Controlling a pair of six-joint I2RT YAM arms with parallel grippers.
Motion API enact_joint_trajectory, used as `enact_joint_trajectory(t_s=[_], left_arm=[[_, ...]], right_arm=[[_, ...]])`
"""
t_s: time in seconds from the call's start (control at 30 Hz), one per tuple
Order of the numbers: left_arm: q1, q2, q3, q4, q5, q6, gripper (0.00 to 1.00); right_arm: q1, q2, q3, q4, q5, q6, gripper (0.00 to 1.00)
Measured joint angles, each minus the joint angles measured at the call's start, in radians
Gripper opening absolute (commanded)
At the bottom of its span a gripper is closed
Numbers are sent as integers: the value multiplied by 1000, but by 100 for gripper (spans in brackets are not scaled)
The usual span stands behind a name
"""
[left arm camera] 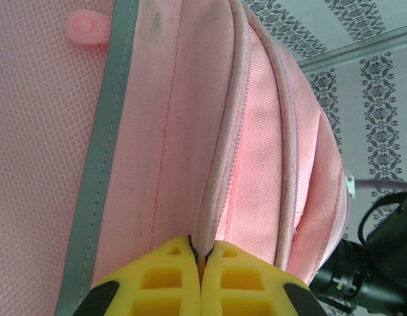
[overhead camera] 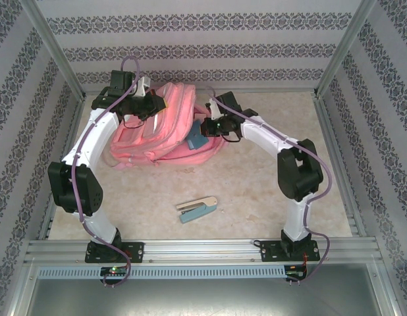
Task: Pack the student bag
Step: Place the card holder at the center of the table.
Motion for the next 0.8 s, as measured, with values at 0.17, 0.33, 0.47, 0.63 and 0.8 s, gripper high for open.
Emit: enact_joint_trajectory(t_s=[0.17,0.33,0.47,0.63,0.8], left_arm=[[0,0,0,-1,0,3,0],[0,0,0,-3,0,4,0],[0,0,0,-5,0,4,0],[0,0,0,-9,1,4,0],[-1,0,1,-11,8,4,0]], right_arm=[[19,27,-18,59,34,112,0],[71,16,-170,165,104,238,0],[98,14,-250,196,154,309,0],[108,-41,-322,241,227,380,0],[90,-50,-307,220,257,378,34]])
